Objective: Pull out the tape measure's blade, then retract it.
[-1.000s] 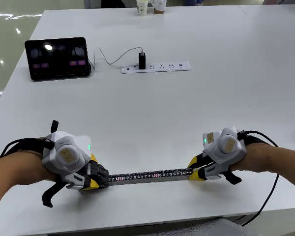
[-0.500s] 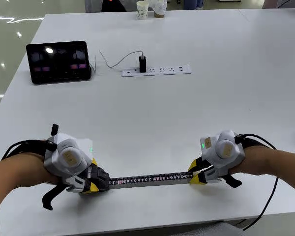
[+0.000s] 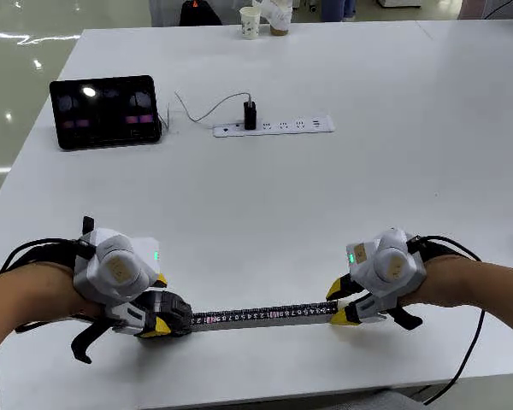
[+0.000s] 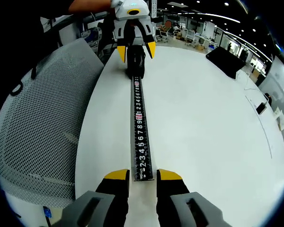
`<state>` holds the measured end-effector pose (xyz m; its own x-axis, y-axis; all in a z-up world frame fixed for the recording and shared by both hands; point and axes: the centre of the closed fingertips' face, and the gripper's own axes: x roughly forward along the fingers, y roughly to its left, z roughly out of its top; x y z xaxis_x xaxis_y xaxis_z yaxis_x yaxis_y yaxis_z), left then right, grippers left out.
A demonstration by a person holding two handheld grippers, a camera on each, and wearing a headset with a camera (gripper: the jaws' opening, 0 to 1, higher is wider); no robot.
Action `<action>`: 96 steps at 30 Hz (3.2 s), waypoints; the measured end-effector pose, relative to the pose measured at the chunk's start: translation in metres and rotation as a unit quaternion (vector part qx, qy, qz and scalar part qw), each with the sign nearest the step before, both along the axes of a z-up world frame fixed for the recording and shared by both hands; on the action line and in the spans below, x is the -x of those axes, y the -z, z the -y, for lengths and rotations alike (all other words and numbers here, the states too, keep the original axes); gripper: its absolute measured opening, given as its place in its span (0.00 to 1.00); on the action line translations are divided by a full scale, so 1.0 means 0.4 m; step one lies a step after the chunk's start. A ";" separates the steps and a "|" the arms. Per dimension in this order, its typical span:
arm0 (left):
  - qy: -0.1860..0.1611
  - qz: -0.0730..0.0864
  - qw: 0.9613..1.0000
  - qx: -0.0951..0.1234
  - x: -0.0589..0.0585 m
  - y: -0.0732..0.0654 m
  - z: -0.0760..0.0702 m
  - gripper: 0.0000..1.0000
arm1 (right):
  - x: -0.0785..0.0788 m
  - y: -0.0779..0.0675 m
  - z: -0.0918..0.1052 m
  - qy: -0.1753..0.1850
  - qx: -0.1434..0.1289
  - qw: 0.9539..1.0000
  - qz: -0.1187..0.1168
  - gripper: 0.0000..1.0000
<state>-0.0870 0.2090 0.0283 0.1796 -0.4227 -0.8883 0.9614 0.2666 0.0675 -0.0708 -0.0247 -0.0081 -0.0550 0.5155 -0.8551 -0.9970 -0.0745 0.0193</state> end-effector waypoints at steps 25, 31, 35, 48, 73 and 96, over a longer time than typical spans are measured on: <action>-0.088 -0.024 0.994 0.055 0.009 -0.006 0.004 0.61 | -0.028 -0.021 0.029 0.130 -0.042 0.991 -0.018 0.37; -0.122 -0.036 0.988 0.088 0.012 -0.018 0.015 0.71 | -0.028 -0.028 0.028 0.148 -0.053 0.987 -0.016 0.40; -0.140 -0.031 0.985 0.100 0.007 -0.021 0.014 0.74 | -0.031 -0.031 0.036 0.167 -0.059 0.984 -0.015 0.42; -0.214 -0.026 0.965 0.150 0.007 -0.039 0.011 0.78 | -0.040 -0.054 0.059 0.232 -0.091 0.968 -0.013 0.50; -0.298 0.010 0.932 0.205 0.014 -0.056 -0.043 0.91 | -0.003 -0.072 0.143 0.286 -0.120 0.951 0.000 0.73; -0.321 0.052 0.918 0.229 0.024 -0.059 -0.123 0.99 | 0.002 -0.088 0.227 0.344 -0.140 0.929 0.012 0.99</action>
